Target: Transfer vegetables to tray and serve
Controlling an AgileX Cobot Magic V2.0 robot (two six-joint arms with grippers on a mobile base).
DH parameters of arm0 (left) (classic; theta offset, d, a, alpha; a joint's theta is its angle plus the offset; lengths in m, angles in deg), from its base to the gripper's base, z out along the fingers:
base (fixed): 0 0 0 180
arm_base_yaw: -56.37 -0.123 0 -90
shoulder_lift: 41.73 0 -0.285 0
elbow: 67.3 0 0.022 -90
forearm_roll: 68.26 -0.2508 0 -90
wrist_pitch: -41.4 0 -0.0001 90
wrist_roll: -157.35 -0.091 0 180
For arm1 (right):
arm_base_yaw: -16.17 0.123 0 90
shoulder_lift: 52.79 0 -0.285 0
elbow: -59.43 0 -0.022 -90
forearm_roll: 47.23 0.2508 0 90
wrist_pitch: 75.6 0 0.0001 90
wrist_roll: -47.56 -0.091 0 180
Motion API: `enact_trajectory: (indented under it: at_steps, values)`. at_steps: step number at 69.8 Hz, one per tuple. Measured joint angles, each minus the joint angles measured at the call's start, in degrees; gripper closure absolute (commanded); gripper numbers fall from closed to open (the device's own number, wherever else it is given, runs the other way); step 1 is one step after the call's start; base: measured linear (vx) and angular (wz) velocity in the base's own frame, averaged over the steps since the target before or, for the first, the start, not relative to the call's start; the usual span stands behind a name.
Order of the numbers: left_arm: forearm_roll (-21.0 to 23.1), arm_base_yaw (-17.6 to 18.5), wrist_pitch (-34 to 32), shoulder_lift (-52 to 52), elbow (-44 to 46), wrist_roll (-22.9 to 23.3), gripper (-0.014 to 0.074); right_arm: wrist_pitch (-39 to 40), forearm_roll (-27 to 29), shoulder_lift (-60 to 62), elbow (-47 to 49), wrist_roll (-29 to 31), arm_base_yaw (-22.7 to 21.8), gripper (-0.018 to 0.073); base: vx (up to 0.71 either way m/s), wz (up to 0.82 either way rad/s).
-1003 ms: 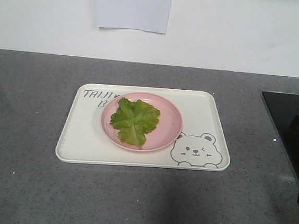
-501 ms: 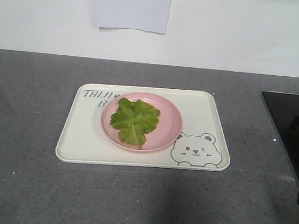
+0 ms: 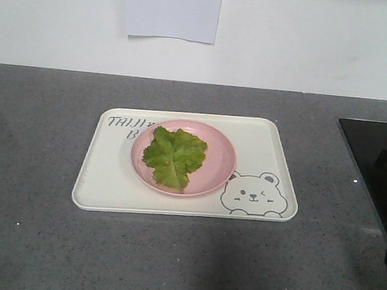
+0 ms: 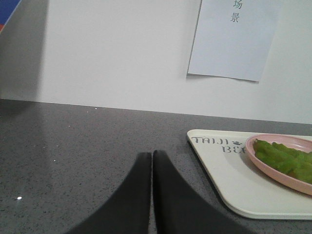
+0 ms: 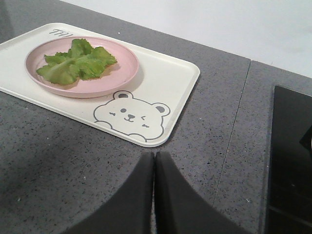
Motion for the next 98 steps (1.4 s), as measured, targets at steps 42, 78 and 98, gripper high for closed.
enact_trajectory:
  at_steps: [42,78,98]
  values:
    - [0.00,0.00,0.00,0.00,0.00,0.00,0.0602,18.89,-31.16,19.96,-22.07,-39.53,0.00,0.0565,0.00,0.00]
    - [0.00,0.00,0.00,0.00,0.00,0.00,0.0602,24.85,-36.41,20.10,-24.35,-50.06,0.00,0.0565,0.00,0.00]
    - [0.00,0.00,0.00,0.00,0.00,0.00,0.0602,26.47,-36.45,20.10,-24.35,-51.01,-1.29,0.0563,0.00,0.00]
